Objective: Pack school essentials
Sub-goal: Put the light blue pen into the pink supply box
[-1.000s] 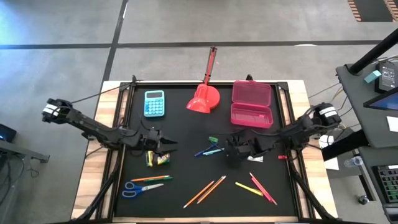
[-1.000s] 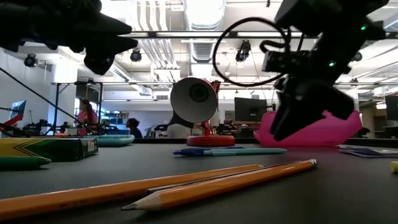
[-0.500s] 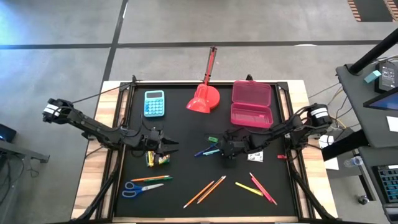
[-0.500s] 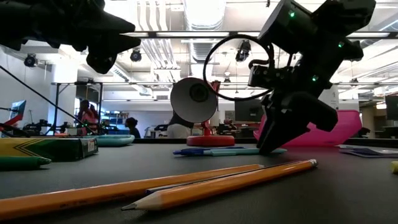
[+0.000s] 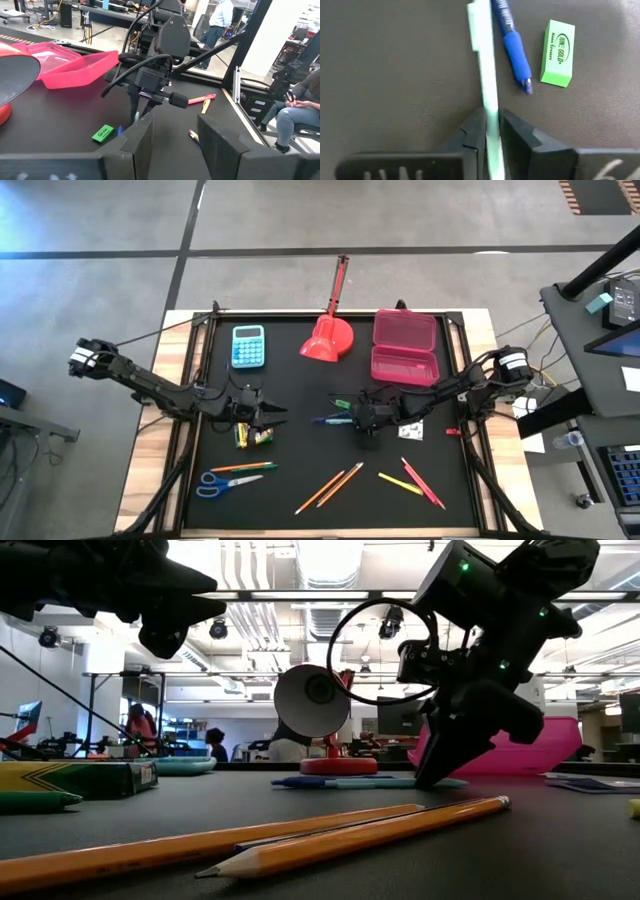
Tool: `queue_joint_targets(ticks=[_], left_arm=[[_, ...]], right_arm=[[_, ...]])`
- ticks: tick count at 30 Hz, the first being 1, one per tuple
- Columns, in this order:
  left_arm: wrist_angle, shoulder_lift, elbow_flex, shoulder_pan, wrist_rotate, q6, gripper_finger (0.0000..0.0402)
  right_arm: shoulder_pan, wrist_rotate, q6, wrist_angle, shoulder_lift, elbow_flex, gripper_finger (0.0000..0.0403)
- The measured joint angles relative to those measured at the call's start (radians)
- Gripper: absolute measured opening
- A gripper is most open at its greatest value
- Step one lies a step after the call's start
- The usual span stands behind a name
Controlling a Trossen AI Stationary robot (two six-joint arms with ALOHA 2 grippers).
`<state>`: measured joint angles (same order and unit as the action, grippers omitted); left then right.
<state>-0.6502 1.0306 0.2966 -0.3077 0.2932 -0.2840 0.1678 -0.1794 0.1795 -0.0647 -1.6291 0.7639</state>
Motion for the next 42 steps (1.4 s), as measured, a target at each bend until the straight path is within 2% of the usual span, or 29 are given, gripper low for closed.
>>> queue_joint_targets(ticks=[10, 14, 26, 33, 38, 42], left_arm=[[0.002, -0.001, -0.003, 0.0, 0.0, 0.002, 0.0134], [0.002, -0.001, -0.003, 0.0, 0.0, 0.002, 0.0134], [-0.002, -0.001, -0.004, 0.0, 0.0, 0.003, 0.0134], [-0.001, -0.001, -0.008, 0.0, 0.0, 0.003, 0.0134], [-0.001, -0.001, -0.009, 0.0, 0.0, 0.003, 0.0134], [0.0, -0.001, -0.009, 0.0, 0.0, 0.003, 0.0134]], right_arm=[[-0.005, 0.009, 0.004, -0.004, 0.005, -0.001, 0.0021], [-0.007, 0.051, 0.004, -0.014, 0.042, -0.004, 0.0019], [-0.02, 0.056, -0.009, -0.153, 0.297, -0.005, 0.0018], [-0.074, -0.061, -0.005, -0.314, 0.447, -0.005, 0.0018], [-0.166, -0.132, 0.024, -0.457, 0.535, -0.005, 0.0018], [-0.266, -0.146, 0.032, -0.552, 0.591, -0.005, 0.0018]])
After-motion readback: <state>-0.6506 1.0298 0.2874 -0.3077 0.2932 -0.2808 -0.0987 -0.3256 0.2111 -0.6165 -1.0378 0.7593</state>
